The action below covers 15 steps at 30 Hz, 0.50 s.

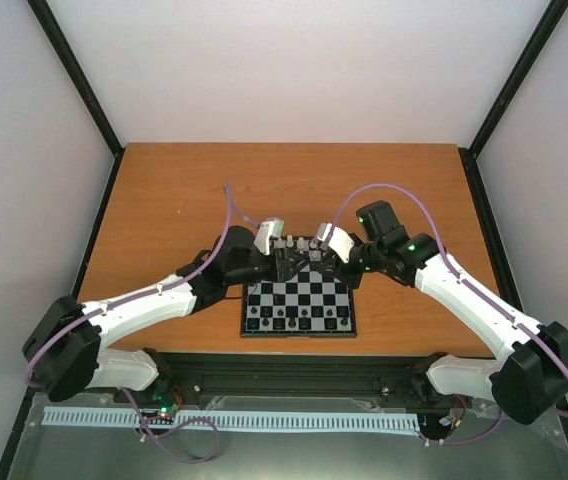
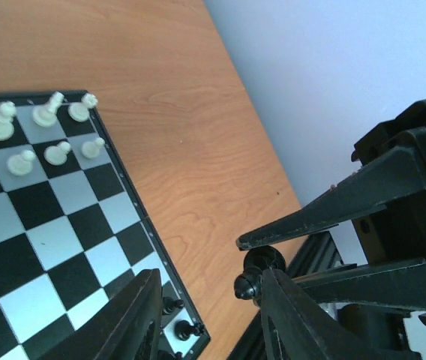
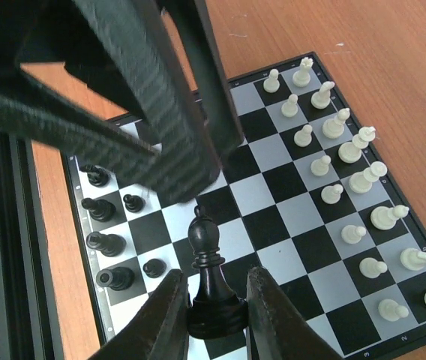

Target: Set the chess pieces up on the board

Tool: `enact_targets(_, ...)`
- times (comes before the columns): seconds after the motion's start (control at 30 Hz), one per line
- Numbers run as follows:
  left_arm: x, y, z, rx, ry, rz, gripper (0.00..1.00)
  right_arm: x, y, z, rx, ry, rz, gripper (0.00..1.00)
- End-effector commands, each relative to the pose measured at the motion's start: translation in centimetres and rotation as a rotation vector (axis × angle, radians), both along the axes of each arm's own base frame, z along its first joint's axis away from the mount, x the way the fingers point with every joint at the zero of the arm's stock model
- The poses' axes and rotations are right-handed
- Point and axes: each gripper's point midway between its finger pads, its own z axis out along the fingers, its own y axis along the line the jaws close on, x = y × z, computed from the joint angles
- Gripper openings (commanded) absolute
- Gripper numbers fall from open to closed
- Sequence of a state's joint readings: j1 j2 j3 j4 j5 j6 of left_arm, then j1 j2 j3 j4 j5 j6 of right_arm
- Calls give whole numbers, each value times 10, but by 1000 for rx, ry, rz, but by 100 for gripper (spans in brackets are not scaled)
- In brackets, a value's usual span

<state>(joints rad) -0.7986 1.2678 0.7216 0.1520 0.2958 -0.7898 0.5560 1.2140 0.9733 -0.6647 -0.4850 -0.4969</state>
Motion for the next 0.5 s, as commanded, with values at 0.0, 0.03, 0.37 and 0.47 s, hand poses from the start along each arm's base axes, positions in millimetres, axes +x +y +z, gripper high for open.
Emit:
enact_targets(0.0, -1, -19, 32, -131, -17, -71, 39, 5, 1, 8, 33, -20, -22, 17)
enact_targets(0.03, -1, -20, 30, -132, -11, -80, 39, 6, 2, 8, 35, -18, -21, 17)
enact_targets(0.37, -1, -28, 26, -139, 1, -107, 27, 8, 5, 9, 42, -9, -16, 18)
enact_targets(0.47, 0, -30, 23, -139, 6, -109, 25, 7, 5, 9, 45, -6, -12, 18)
